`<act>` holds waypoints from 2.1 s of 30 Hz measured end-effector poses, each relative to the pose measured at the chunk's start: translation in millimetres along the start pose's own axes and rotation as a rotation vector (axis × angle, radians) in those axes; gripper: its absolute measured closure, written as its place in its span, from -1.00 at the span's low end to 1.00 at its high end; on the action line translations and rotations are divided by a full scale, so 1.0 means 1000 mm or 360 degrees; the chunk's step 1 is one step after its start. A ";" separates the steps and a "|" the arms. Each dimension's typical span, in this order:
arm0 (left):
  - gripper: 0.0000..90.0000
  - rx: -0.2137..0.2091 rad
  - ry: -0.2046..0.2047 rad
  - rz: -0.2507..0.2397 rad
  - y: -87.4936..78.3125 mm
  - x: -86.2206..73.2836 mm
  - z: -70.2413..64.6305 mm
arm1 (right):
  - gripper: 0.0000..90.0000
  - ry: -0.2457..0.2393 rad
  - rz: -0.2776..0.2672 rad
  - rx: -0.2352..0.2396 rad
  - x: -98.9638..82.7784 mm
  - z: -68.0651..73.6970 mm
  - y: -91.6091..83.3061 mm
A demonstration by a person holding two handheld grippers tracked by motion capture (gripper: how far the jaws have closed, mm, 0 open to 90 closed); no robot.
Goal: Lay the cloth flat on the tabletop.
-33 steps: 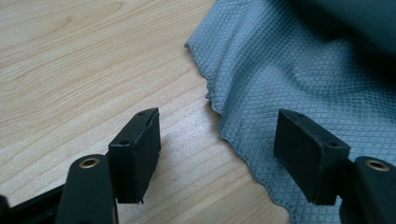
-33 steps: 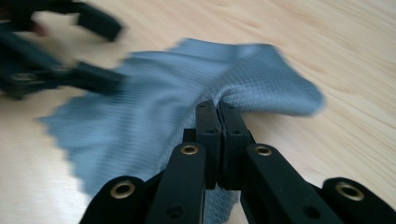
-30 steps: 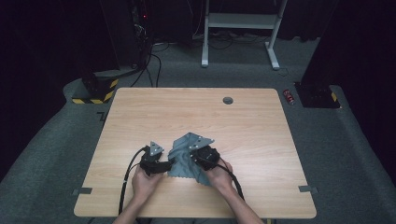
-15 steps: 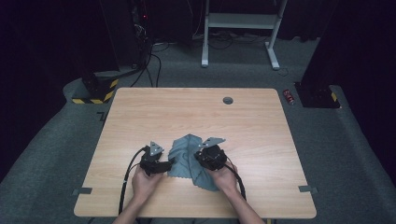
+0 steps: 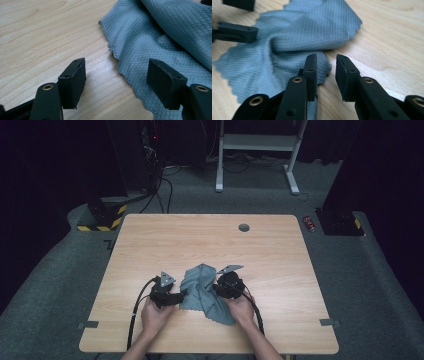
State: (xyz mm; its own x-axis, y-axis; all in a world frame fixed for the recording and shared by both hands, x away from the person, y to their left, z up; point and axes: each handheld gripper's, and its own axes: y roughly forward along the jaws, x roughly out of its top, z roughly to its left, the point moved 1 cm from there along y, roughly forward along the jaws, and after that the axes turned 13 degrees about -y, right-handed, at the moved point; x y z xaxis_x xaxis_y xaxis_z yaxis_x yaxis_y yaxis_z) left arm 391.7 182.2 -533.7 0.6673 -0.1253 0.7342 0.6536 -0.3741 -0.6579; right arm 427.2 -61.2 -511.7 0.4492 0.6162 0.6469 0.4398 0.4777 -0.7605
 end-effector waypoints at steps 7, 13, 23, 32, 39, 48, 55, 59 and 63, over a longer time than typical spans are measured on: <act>-0.29 0.0001 -0.0001 0.0000 0.000 0.000 0.000 | 1.00 -0.0025 0.0040 0.0047 -0.002 -0.003 0.006; -0.29 0.0001 -0.0001 0.0000 0.000 0.000 0.000 | 0.99 -0.0019 0.0011 0.0010 -0.002 -0.008 -0.001; -0.29 0.0001 -0.0001 0.0000 0.000 0.000 0.000 | 0.74 -0.0109 0.0054 -0.0053 0.003 0.002 0.009; -0.29 0.0004 -0.0003 -0.0001 0.000 0.000 0.000 | 1.00 -0.0266 0.0095 -0.0090 0.007 0.008 0.010; -0.29 0.0003 -0.0004 -0.0001 0.000 0.000 0.000 | 1.00 -0.0160 0.0062 -0.0217 -0.001 -0.014 -0.013; -0.29 0.0003 -0.0004 -0.0001 0.000 0.000 0.000 | 0.76 -0.0110 0.0008 -0.0095 -0.002 -0.010 -0.005; -0.29 0.0004 -0.0003 -0.0001 0.000 0.000 0.000 | 0.74 -0.0162 0.0038 -0.0083 0.007 0.003 0.014; -0.29 0.0004 -0.0004 -0.0001 0.000 0.000 0.000 | 0.97 -0.0195 0.0051 -0.0077 0.008 0.004 0.014; -0.29 0.0004 -0.0004 -0.0001 0.000 0.000 0.000 | 0.99 -0.0214 0.0089 -0.0104 0.008 0.001 0.012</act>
State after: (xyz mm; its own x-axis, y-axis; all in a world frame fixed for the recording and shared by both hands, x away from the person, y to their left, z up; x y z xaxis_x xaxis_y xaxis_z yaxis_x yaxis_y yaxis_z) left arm 391.5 182.0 -533.7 0.6676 -0.1230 0.7343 0.6549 -0.3721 -0.6577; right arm 434.8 -49.9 -515.9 0.3681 0.7211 0.5870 0.4688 0.4012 -0.7869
